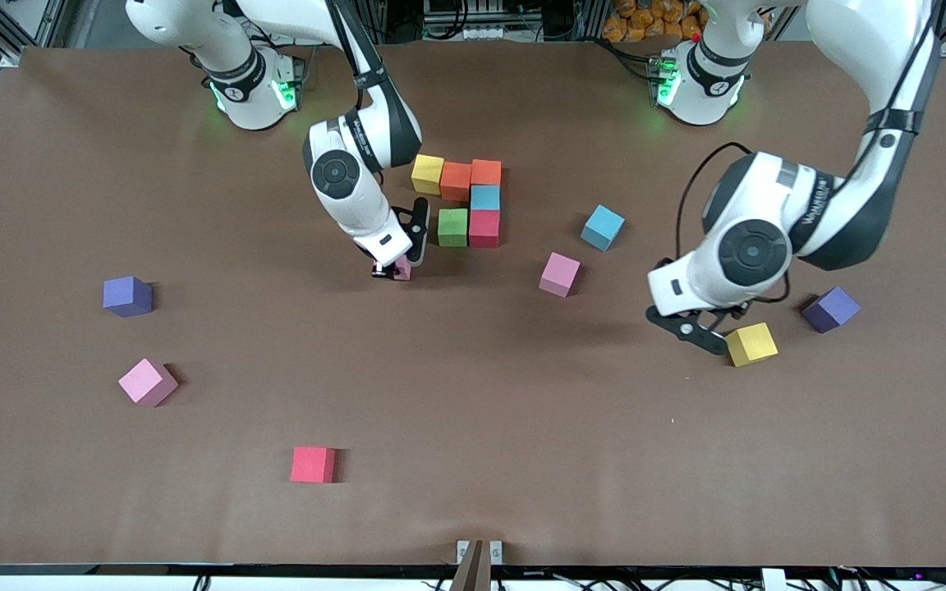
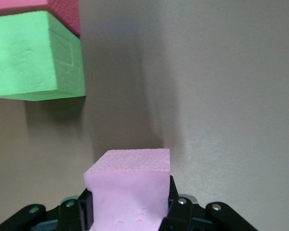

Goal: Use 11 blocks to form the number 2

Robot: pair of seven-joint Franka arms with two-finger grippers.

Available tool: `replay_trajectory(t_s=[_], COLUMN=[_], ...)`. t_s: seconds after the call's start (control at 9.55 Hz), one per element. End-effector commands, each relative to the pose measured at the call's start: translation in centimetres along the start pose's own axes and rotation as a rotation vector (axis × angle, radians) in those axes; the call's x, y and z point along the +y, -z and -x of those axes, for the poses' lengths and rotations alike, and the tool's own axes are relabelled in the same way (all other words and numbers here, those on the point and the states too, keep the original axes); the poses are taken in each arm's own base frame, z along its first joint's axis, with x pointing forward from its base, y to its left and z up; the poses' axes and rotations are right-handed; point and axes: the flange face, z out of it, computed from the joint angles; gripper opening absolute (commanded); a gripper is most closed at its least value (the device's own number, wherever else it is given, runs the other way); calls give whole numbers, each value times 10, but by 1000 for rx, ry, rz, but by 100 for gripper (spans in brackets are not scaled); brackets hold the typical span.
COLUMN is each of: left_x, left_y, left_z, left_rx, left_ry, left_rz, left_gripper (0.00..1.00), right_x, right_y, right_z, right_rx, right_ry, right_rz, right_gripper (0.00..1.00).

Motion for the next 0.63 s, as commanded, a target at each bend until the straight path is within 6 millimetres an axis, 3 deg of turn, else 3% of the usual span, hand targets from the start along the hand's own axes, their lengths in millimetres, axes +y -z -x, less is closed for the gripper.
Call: replay_trajectory(t_s=[0.0, 0.1, 0.21, 0.42, 0.52], left_x=[46, 76, 87, 128, 136], left_y=[-2, 2, 5, 11, 16], left_z=[9, 9, 9, 6, 5], left_rx=[17, 27, 36, 73, 95], left_ry=[76, 84, 120, 129, 117], left_rz=[5, 4, 3, 21, 30], left_gripper=[100, 100, 100, 100, 100], right_x=[-33, -40, -49, -58, -66], right_y=[5, 4, 1, -4, -6], right_z=[-8, -12, -17, -19, -25], right_rx=[16, 14, 10, 8, 5], right_ry=[-18, -36, -40, -67, -72], right_rz=[-12, -16, -15, -2, 0], right_gripper=[28, 28, 28, 28, 28])
